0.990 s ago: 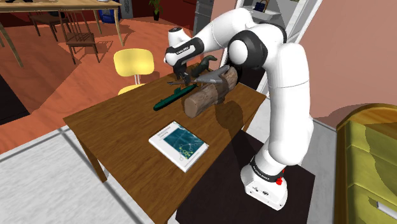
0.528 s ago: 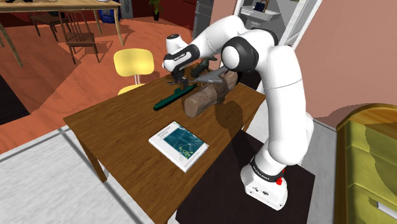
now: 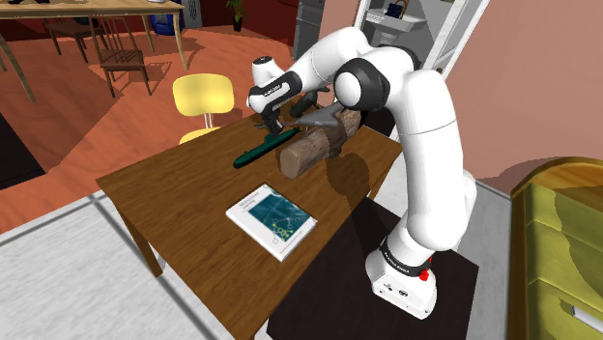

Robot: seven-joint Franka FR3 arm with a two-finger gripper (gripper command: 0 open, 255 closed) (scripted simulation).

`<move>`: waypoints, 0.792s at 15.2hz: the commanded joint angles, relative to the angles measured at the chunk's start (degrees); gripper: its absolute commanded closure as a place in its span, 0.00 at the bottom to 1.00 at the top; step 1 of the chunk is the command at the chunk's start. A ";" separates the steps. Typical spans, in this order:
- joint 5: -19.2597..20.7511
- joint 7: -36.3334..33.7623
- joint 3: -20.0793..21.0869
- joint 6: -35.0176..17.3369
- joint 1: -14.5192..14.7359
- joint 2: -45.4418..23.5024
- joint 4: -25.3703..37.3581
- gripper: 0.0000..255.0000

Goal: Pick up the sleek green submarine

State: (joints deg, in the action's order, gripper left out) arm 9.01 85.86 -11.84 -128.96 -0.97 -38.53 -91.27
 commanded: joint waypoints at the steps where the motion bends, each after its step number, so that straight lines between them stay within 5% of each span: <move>1: 0.00 -0.01 0.00 -0.04 -0.01 -0.04 -0.01 1.00; 12: 0.07 0.69 -0.15 3.70 0.22 3.02 0.75 1.00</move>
State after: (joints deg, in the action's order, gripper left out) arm 9.06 86.49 -11.97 -125.84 -0.83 -36.00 -90.65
